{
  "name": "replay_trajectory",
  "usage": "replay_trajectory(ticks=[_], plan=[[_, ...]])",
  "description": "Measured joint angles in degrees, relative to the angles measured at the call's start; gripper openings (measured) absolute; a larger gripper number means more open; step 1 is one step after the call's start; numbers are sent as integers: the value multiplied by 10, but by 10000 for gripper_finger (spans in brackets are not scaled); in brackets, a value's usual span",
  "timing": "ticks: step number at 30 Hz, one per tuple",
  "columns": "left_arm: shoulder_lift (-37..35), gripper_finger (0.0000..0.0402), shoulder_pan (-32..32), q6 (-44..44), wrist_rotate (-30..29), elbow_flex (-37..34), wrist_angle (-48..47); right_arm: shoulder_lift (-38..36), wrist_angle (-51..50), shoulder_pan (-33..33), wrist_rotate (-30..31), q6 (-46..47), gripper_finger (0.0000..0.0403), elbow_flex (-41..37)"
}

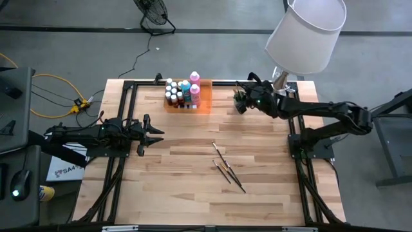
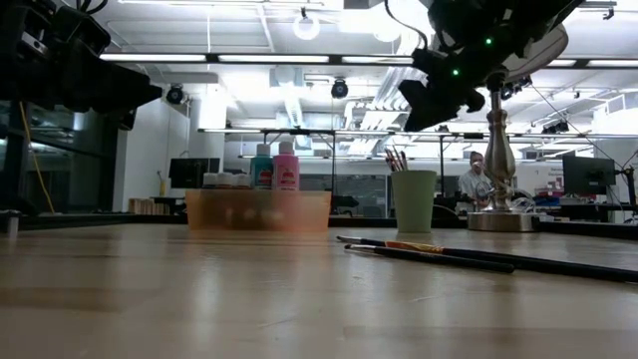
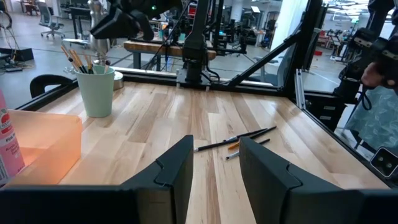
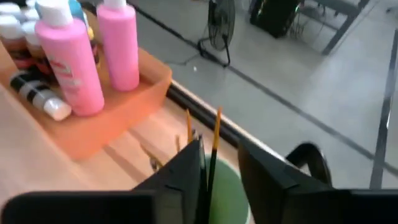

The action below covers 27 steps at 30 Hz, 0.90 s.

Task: Pick & Place Paint Supplies
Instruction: Put the silver paint brush into the green cup

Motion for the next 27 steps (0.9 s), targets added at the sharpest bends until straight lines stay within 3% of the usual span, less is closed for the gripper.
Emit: replay_trajectory(ticks=[5, 9, 17, 27], plan=[[0, 126, 0, 0, 0, 0, 0, -19, -49, 0, -16, 32, 154, 0], [0, 126, 0, 0, 0, 0, 0, -54, -96, 9, -63, 64, 170, 0], [0, 126, 0, 0, 0, 0, 0, -108, -134, 69, -146, 111, 164, 0], [0, 126, 0, 0, 0, 0, 0, -107, -162, 183, -147, 164, 160, 0]])
